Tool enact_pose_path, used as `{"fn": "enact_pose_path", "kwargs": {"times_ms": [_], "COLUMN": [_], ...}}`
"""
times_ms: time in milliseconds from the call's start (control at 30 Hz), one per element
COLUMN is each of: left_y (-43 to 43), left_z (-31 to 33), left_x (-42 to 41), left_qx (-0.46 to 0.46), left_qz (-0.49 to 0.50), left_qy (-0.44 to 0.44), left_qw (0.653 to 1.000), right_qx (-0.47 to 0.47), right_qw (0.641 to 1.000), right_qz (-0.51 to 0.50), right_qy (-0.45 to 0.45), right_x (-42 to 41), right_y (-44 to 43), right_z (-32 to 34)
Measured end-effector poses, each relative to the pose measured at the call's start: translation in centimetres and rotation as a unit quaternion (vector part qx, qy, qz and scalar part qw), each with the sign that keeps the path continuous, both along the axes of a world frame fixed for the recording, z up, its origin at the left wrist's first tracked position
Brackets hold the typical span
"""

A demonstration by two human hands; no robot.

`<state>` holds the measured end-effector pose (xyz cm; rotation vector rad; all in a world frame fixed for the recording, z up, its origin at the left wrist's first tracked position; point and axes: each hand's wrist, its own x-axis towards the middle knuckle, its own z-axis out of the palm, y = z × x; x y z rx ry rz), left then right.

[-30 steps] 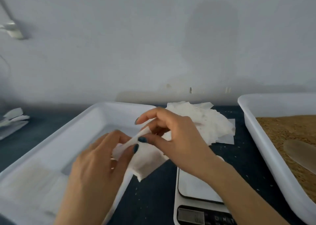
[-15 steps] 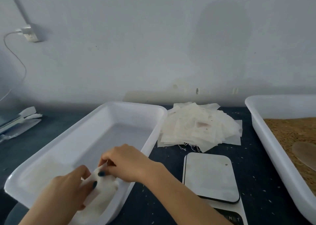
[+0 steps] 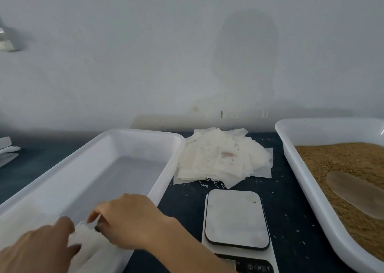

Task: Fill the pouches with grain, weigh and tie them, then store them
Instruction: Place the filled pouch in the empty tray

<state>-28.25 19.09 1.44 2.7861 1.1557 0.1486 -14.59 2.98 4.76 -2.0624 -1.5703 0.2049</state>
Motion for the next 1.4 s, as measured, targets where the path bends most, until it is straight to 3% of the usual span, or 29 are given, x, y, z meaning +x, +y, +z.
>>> {"fn": "enact_pose_path", "kwargs": {"times_ms": [100, 233, 333, 400, 533, 633, 767, 1000, 1133, 1233, 1400], "left_y": [-6.9, -17.2, -20.6, -20.5, -19.6, -18.9, -18.4, -17.4, -17.1, -17.5, -18.8], "left_z": [3.3, 6.4, 5.2, 3.4, -0.2, -2.4, -3.7, -4.8, -5.1, -4.7, -4.2], "left_x": [3.6, 9.1, 14.7, 18.9, 26.5, 28.9, 29.2, 28.6, 28.6, 28.6, 29.8], "left_qx": [0.183, 0.22, 0.057, -0.029, -0.051, -0.041, -0.024, -0.107, -0.076, 0.011, 0.146], "left_qz": [-0.084, -0.341, -0.388, -0.394, -0.419, -0.461, -0.47, -0.4, -0.409, -0.405, -0.479], "left_qy": [-0.208, -0.262, -0.228, -0.178, -0.096, -0.007, -0.094, -0.181, -0.166, -0.172, -0.107], "left_qw": [0.957, 0.875, 0.891, 0.901, 0.901, 0.887, 0.877, 0.892, 0.894, 0.898, 0.859], "right_qx": [0.069, 0.075, 0.081, 0.147, 0.214, 0.212, 0.206, 0.195, 0.19, 0.188, 0.189], "right_qw": [0.998, 0.987, 0.958, 0.923, 0.846, 0.839, 0.849, 0.848, 0.849, 0.851, 0.848], "right_qz": [-0.007, -0.122, -0.255, -0.332, -0.464, -0.468, -0.446, -0.449, -0.45, -0.447, -0.448], "right_qy": [-0.002, 0.077, 0.102, 0.13, 0.156, 0.18, 0.196, 0.203, 0.202, 0.202, 0.21], "right_x": [0.0, 2.8, 6.5, 8.7, 10.8, 11.1, 11.3, 11.6, 11.6, 11.5, 11.5], "right_y": [-2.9, -9.7, -15.4, -18.4, -22.5, -22.8, -22.5, -22.8, -22.8, -22.8, -22.8], "right_z": [0.6, 0.4, -0.4, -1.8, -6.0, -7.5, -7.9, -8.4, -8.6, -8.6, -8.6]}}
